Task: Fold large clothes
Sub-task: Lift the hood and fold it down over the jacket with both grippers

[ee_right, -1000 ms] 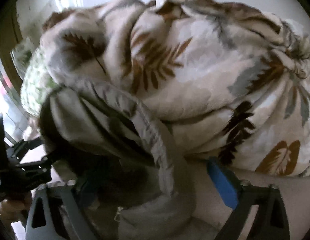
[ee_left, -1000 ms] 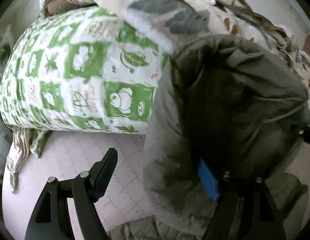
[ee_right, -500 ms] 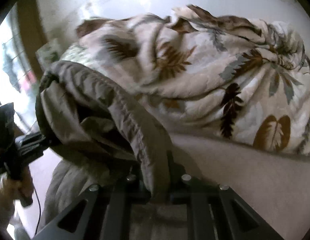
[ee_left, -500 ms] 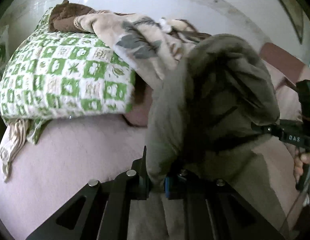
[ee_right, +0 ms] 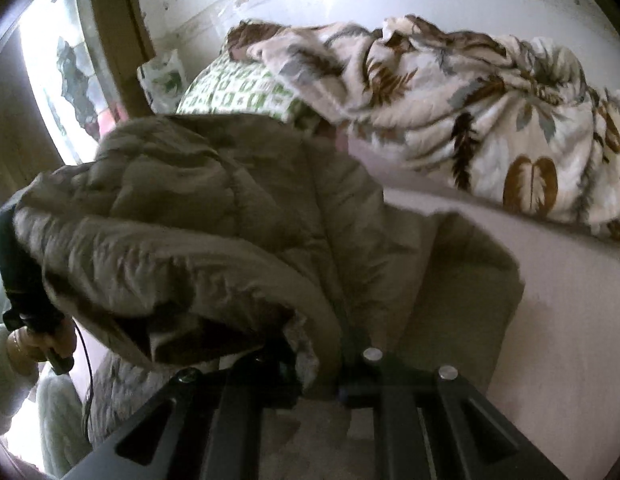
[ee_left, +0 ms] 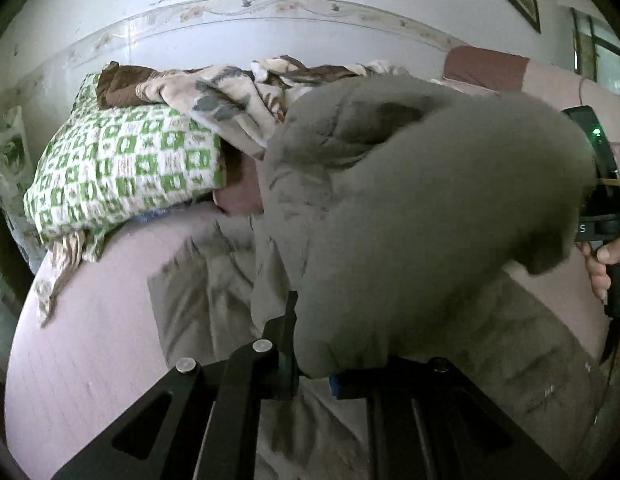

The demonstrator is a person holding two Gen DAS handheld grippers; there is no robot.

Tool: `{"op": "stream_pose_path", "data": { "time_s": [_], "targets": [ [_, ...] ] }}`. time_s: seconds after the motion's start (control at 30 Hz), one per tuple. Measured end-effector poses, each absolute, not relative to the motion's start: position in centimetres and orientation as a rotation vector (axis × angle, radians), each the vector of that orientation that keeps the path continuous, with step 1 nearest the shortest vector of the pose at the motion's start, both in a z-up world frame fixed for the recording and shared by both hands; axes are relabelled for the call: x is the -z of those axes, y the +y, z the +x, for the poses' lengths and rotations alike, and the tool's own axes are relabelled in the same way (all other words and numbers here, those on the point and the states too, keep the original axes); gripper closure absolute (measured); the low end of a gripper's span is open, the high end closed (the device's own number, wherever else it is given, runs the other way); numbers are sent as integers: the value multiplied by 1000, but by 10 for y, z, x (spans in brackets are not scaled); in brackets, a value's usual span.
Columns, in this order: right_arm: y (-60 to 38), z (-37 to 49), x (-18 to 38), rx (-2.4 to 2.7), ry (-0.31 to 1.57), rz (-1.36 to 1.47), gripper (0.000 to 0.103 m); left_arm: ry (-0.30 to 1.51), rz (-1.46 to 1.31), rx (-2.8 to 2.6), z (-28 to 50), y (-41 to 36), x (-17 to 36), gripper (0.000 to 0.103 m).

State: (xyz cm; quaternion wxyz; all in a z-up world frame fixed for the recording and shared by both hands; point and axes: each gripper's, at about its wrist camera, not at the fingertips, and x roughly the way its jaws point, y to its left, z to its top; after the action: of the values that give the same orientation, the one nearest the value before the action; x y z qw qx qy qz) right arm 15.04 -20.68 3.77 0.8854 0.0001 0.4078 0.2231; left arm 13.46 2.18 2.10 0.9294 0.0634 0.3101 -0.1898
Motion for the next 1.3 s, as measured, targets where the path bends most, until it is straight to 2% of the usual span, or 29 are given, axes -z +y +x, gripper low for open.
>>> {"op": "stream_pose_path", "data": {
  "time_s": [0.23,0.33,0.47,0.6,0.8,1.03,1.3],
  "targets": [
    [-211,138,37,-389,981,-43,89,765,61,338,112,37,48,88],
    [-210,137,56,-385,1009,-65,89,750,49,357,92,40,40,83],
    [-209,134,56,-384,985,-84,89,760,79,331,69,48,22,64],
    [-213,134,54,-378,959,-84,89,716,24,303,49,69,6,60],
    [-207,138,54,-370,951,-129,89,693,-29,363,87,37,-10,59],
    [-210,114,48,-344,935,-138,88,916,3,364,143,-12,59,60],
    [-205,84,24,-367,866,-309,80,898,-34,400,133,-8,70,60]
  ]
}}
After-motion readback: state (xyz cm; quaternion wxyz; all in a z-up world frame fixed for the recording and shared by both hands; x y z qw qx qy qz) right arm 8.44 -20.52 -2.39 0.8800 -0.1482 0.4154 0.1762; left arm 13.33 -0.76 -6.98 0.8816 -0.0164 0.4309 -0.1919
